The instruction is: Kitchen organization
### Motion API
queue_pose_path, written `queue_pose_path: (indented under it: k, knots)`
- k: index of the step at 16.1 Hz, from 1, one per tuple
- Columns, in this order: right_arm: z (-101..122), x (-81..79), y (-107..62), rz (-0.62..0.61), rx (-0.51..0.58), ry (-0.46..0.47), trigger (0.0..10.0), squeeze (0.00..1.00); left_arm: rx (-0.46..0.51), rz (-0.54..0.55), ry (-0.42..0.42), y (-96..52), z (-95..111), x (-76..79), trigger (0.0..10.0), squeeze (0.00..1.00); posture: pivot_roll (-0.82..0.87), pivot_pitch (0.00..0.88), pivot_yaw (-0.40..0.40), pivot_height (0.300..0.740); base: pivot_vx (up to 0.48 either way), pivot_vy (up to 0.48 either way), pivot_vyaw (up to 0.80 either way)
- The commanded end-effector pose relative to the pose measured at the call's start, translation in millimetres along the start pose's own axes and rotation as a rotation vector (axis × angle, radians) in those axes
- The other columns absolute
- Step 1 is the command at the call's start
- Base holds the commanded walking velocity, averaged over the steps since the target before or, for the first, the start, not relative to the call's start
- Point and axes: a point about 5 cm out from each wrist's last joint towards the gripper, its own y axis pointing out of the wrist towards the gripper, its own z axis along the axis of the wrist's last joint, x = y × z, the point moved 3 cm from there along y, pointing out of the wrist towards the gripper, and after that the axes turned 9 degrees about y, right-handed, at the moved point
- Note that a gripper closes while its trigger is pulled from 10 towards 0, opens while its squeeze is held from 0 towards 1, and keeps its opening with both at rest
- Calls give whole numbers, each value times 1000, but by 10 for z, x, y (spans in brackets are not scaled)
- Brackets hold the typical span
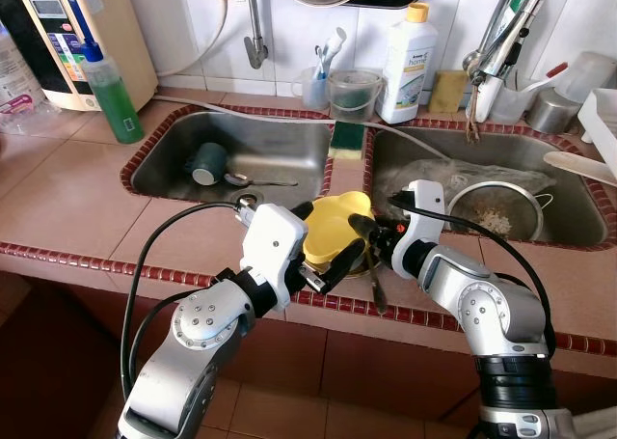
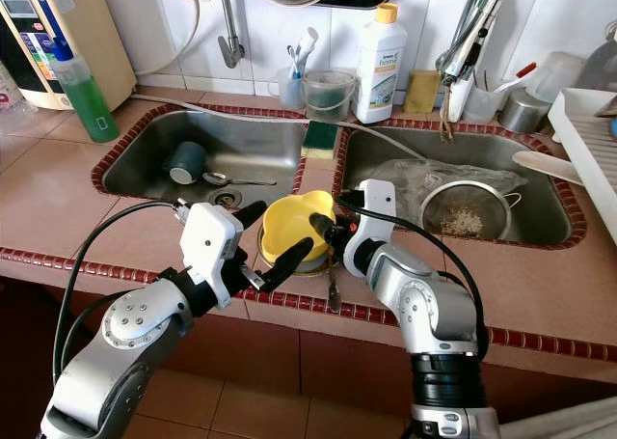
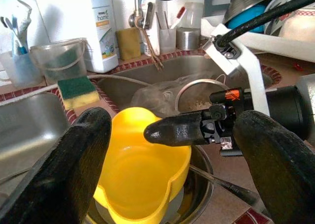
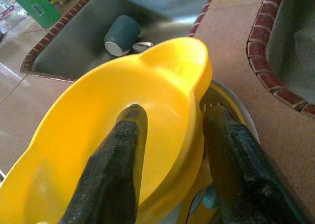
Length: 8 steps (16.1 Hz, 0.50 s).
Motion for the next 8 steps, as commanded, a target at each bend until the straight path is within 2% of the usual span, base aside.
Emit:
queue_pose_path:
  k: [1, 8]
  knots:
    - [56, -59, -8, 14, 7, 6, 0, 0, 15, -5, 15, 1, 58, 4, 10000, 0, -102, 34, 12, 740, 0, 0, 0]
    - [4, 57, -9, -49, -39, 45, 0, 0, 16, 3, 13, 0, 69, -10, 10000, 0, -100, 39, 14, 740, 0, 0, 0]
